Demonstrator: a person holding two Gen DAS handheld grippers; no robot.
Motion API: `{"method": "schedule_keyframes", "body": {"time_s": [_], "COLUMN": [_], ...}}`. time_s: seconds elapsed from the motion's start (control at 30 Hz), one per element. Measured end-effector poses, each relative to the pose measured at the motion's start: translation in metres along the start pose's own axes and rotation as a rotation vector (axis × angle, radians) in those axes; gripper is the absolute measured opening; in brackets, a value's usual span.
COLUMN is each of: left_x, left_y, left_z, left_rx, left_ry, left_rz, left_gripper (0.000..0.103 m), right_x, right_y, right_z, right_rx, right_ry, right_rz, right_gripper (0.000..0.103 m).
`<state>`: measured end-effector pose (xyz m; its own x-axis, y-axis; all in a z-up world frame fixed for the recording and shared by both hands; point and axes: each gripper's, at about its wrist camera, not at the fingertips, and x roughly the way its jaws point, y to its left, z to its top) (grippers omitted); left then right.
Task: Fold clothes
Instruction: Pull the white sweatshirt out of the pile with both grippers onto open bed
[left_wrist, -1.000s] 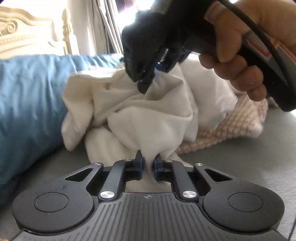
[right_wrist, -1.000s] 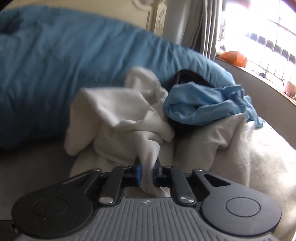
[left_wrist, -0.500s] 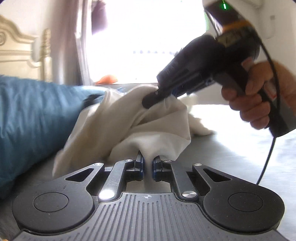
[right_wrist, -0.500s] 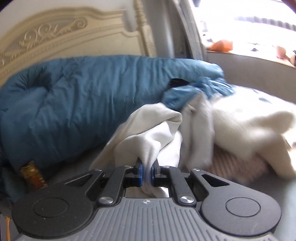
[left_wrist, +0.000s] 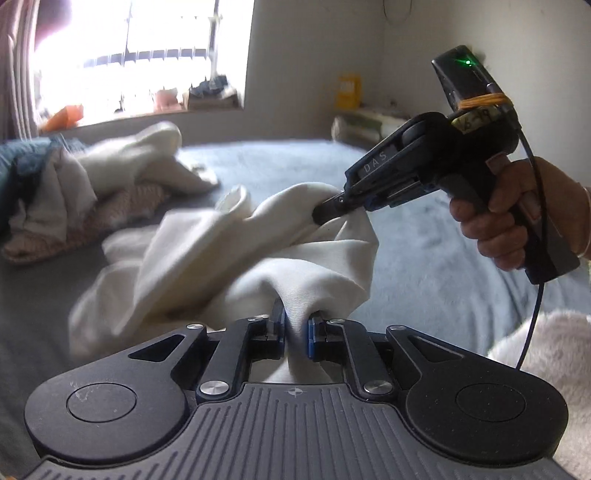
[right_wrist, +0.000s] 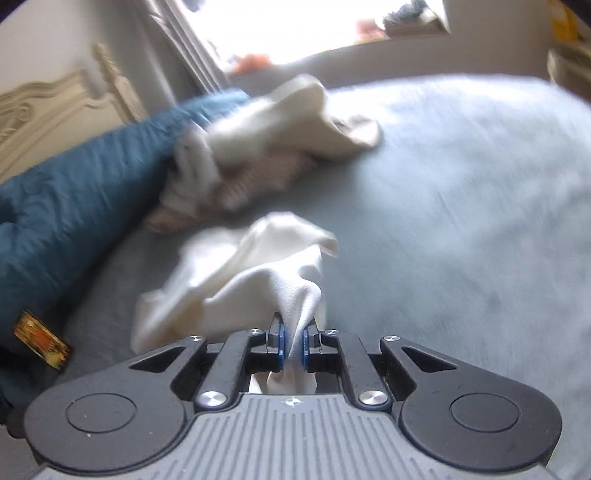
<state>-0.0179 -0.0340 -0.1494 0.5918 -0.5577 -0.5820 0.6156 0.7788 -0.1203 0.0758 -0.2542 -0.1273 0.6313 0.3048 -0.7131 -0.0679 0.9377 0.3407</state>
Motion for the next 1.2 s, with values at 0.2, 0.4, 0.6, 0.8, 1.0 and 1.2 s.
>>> {"method": "schedule_keyframes", "body": {"time_s": [0.2, 0.4, 0.6, 0.8, 1.0, 1.2], "left_x": [-0.023, -0.048, -0.04, -0.041, -0.037, -0.027], "left_y": [0.017, 0.042, 0.075, 0.115, 0.146, 0.156], "left_z": [-0.001, 0.002, -0.003, -0.021, -0.043, -0.056], "left_rx": [-0.128, -0.198, -0.304, -0.4, -0.478, -0.462], "left_ry": [-0.012, -0.167, -0.192, -0.169, -0.149, -0.124], "left_rz": [0.021, 0.193, 0.318, 0.357, 0.342, 0.289], "left_gripper": [0.042, 0.062, 0.064, 0.064, 0.064, 0.065], "right_x": [-0.001, -0.054, -0.047, 0.01, 0.066, 0.107], "right_y": [-0.017, -0.008, 0.065, 0.147, 0.176, 0.167], "right_z": [-0.029, -0.023, -0.033, -0.083, -0.081, -0.054], "right_rx": [0.076, -0.002, -0.39, -0.892, -0.97, -0.809], "right_ry": [0.049, -0.087, -0.132, -0.189, -0.132, -0.01], "right_rz": [-0.069, -0.056, 0.027, -0.015, -0.01, -0.035], "right_gripper": [0.033, 0.053, 0.073, 0.087, 0.089, 0.027]}}
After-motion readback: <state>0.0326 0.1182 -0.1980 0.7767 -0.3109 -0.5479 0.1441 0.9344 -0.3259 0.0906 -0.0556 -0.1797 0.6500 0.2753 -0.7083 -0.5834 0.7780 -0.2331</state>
